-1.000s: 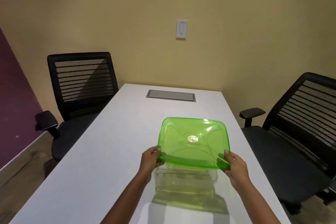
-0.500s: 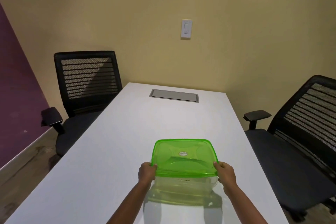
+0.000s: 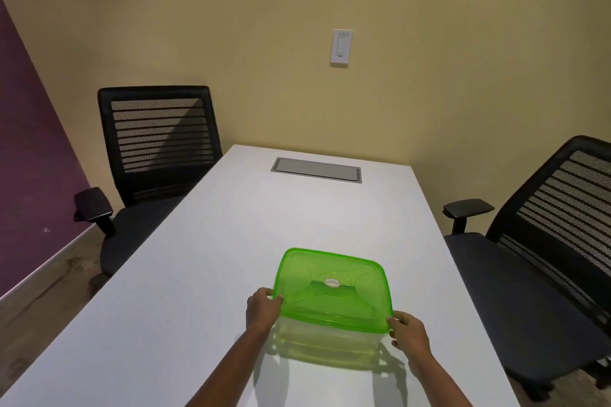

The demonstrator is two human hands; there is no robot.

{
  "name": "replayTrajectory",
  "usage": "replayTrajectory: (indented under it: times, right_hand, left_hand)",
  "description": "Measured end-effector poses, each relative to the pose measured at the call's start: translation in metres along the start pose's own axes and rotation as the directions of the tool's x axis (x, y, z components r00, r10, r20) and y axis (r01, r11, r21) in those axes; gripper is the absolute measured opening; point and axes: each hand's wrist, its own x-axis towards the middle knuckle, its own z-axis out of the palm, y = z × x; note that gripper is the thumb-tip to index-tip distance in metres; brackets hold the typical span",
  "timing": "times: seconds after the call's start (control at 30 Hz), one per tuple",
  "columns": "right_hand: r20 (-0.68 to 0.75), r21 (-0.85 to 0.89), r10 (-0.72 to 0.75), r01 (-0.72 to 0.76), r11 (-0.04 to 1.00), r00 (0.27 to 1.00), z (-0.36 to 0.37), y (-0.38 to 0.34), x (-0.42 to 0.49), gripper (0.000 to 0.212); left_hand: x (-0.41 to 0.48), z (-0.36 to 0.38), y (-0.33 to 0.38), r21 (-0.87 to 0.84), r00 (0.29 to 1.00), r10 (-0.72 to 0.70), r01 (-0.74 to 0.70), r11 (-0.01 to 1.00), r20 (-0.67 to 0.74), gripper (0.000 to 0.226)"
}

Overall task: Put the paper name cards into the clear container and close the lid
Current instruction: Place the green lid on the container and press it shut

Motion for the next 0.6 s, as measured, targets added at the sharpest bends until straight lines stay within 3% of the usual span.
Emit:
replayTrajectory:
  times: [0.27, 0.47, 0.57, 0.6]
  right_hand:
    - [0.022, 0.118, 0.046, -0.049, 0.992, 0.999, 0.006, 0.003, -0.004, 0.034]
    - [0.002, 0.281, 0.156, -0.150, 0.948, 0.988, 0.009, 0.009, -0.001, 0.035]
    - [0.033, 0.347, 0.227, -0.224, 0.911, 0.973, 0.007, 0.007, -0.004, 0.016]
    - [0.023, 0.361, 0.245, -0.237, 0.902, 0.969, 0.007, 0.006, -0.005, 0.020]
  left_hand:
    - [-0.002, 0.002, -0.014, -0.260, 0.995, -0.097, 0.102, 0.960, 0.030, 0.034]
    - [-0.001, 0.002, -0.011, -0.314, 0.990, -0.132, 0.139, 0.939, 0.045, 0.032]
    - [-0.001, 0.005, -0.013, -0.324, 0.991, -0.129, 0.133, 0.937, 0.035, 0.033]
    - [-0.001, 0.005, -0.013, -0.326, 0.992, -0.126, 0.129, 0.936, 0.030, 0.033]
